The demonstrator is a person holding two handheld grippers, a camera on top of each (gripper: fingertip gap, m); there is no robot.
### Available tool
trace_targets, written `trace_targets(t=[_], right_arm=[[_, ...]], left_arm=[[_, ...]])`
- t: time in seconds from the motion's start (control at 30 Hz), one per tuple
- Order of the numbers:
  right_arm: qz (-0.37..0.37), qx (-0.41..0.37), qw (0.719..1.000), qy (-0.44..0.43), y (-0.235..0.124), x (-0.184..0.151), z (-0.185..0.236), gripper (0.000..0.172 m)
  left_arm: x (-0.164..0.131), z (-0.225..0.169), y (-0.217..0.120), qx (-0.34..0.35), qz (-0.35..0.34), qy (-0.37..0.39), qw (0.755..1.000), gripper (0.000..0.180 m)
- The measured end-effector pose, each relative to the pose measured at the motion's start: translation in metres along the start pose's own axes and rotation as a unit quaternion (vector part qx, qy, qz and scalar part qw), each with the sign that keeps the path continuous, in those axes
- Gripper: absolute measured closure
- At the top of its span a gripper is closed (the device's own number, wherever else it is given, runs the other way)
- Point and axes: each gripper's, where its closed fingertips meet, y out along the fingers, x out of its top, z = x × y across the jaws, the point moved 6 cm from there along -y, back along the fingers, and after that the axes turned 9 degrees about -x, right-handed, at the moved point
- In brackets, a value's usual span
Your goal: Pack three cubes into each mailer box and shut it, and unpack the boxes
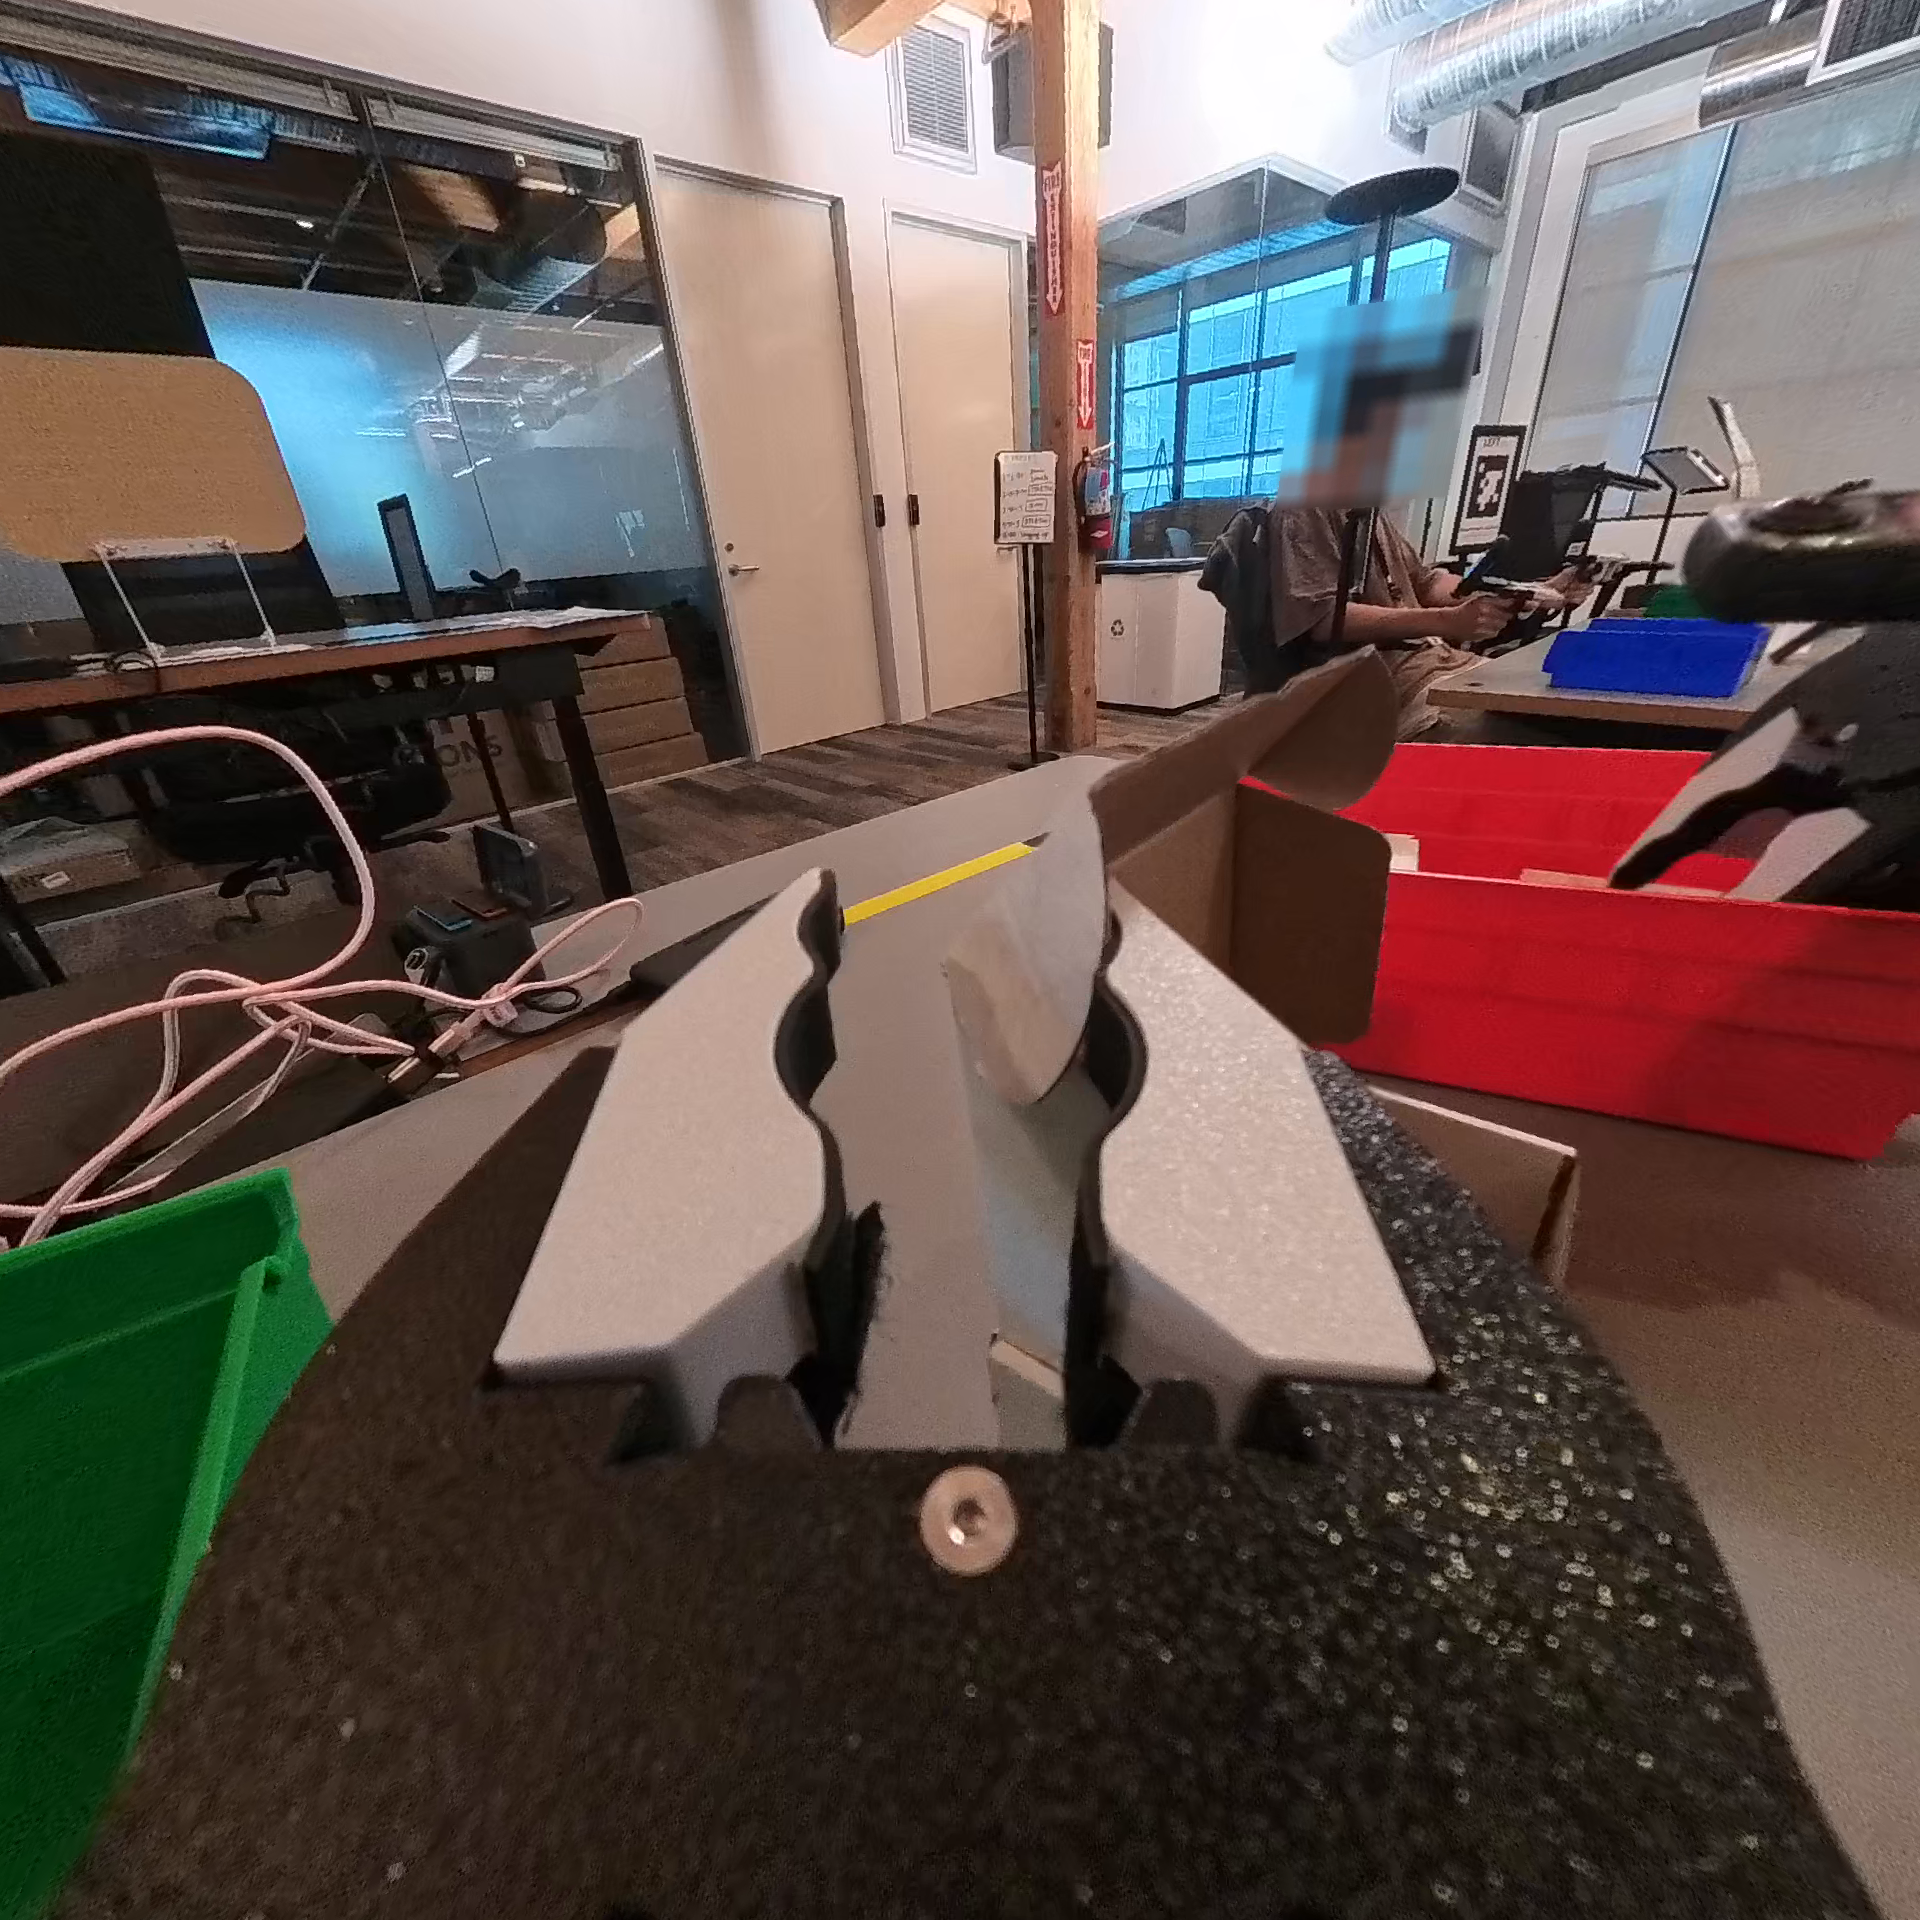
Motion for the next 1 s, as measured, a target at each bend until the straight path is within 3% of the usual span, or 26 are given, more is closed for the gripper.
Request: trace_targets(t=[0.13, 0.23, 0.4, 0.47, 0.6, 0.67, 0.83, 0.93, 1.0], right_arm=[[-0.057, -0.061, 0.996, 0.011, -0.033, 0.012, -0.011, 0.111], [-0.163, -0.093, 0.982, 0.029, -0.068, 0.034, -0.010, 0.116], [-0.363, 0.024, 0.931, 0.021, -0.116, 0.080, 0.038, 0.119], [-0.364, 0.070, 0.929, 0.011, -0.115, 0.090, 0.057, 0.120], [-0.290, 0.119, 0.949, 0.012, -0.091, 0.100, 0.087, 0.123], [-0.273, 0.130, 0.953, 0.014, -0.083, 0.102, 0.098, 0.126], [-0.283, 0.145, 0.947, 0.055, -0.068, 0.115, 0.107, 0.133], [-0.289, 0.157, 0.941, 0.078, -0.063, 0.117, 0.110, 0.139], [-0.307, 0.170, 0.932, 0.093, -0.066, 0.116, 0.113, 0.140]], left_arm=[[0.006, -0.005, -0.002, -0.009, -0.012, 0.006, 1.000, 0.132], [0.011, -0.009, -0.004, -0.015, -0.021, 0.019, 1.000, 0.130], [0.011, -0.014, -0.003, -0.020, -0.014, 0.044, 0.999, 0.128], [0.010, -0.017, -0.002, -0.035, 0.002, 0.037, 0.999, 0.119], [-0.003, -0.017, -0.005, -0.038, 0.102, -0.046, 0.993, 0.067], [-0.008, -0.022, -0.011, -0.046, 0.114, -0.096, 0.988, 0.060], [-0.026, -0.032, -0.031, -0.038, 0.132, -0.165, 0.977, 0.076], [-0.035, -0.042, -0.033, -0.053, 0.134, -0.182, 0.973, 0.092], [-0.039, -0.046, -0.030, -0.064, 0.133, -0.190, 0.971, 0.093]])
